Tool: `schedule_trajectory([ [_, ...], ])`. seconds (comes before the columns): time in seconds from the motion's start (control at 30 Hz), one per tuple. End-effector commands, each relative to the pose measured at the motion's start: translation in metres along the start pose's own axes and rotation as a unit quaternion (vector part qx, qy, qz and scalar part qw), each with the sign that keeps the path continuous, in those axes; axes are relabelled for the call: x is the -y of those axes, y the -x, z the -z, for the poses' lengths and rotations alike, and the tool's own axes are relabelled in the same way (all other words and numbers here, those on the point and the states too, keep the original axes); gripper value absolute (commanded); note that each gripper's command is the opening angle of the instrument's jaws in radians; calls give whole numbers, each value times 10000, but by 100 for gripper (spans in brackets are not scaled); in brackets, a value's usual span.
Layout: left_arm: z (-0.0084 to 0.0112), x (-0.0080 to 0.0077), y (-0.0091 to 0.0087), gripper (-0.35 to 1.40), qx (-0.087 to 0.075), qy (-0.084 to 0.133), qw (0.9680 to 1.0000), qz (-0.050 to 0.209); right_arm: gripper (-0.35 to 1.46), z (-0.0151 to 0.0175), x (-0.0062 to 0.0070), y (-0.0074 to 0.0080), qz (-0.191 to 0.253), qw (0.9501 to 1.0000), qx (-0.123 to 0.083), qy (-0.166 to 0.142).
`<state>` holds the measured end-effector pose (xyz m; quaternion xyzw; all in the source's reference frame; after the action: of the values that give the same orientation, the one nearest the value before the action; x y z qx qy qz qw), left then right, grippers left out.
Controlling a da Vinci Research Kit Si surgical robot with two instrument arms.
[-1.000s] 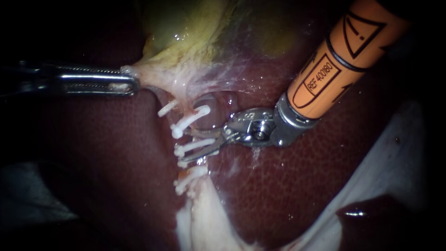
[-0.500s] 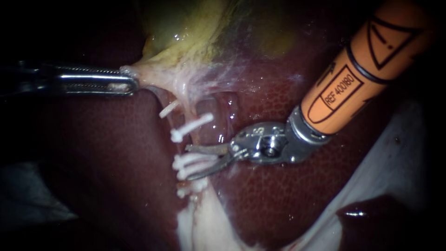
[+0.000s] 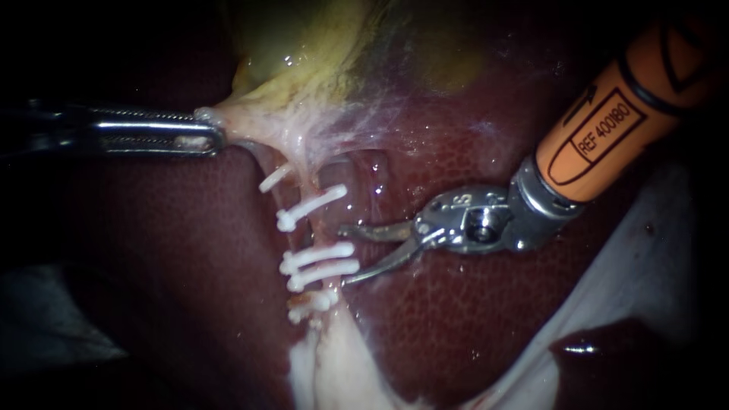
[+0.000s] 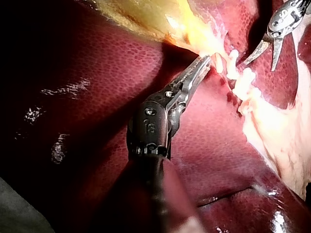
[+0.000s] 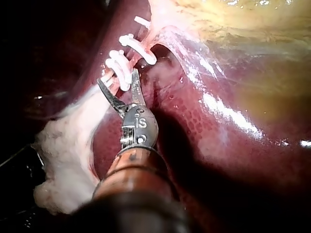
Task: Go to the cutting position right tube
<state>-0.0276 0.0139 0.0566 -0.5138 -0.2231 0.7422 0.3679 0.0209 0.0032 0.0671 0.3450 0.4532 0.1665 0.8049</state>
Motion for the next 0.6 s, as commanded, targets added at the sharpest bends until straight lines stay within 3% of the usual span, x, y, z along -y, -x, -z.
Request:
schedule_trajectory([
  [0.03, 0, 0, 0, -35, 0, 1, 10000, 0, 140, -1, -4, 2, -6, 10000, -1, 9],
  [0.33, 0, 0, 0, -35, 0, 0, 10000, 0, 144, -14, -32, 16, 18, 9999, -4, 103],
  [0.6, 0, 0, 0, -35, 0, 0, 10000, 0, 144, -32, -32, 14, 71, 9992, -253, -307],
])
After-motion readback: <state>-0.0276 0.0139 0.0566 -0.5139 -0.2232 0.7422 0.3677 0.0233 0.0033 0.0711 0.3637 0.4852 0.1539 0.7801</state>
